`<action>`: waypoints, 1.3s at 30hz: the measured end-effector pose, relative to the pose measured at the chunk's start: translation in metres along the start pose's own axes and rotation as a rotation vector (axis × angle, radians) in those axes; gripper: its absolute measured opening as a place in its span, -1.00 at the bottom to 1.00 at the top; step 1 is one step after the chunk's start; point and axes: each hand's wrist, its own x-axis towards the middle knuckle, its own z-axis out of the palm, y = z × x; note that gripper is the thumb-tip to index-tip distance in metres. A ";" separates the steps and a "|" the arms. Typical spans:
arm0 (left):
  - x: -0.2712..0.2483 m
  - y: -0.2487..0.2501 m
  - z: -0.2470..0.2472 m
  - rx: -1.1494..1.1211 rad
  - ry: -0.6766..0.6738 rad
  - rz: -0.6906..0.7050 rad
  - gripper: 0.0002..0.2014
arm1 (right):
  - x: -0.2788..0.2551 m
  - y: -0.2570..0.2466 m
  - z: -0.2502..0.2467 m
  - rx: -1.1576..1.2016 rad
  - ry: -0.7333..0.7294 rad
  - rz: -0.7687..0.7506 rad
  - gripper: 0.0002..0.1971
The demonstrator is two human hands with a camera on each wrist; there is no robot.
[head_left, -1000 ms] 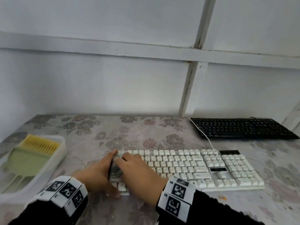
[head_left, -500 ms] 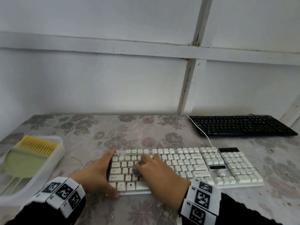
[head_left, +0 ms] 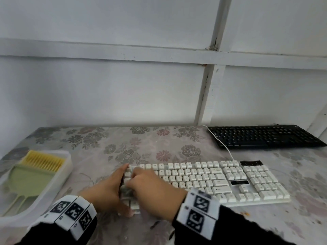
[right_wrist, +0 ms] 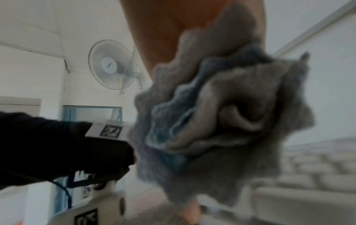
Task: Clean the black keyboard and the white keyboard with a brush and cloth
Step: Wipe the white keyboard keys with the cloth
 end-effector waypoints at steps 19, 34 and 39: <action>0.000 0.002 0.000 -0.003 0.012 -0.033 0.37 | -0.044 0.039 -0.016 -0.020 -0.013 0.227 -0.74; 0.000 0.001 0.000 -0.002 -0.010 -0.042 0.45 | -0.040 0.034 0.002 -0.016 0.048 0.143 -0.57; -0.001 0.001 -0.001 -0.009 -0.015 -0.032 0.49 | -0.069 0.054 0.000 -0.052 0.052 0.235 -0.55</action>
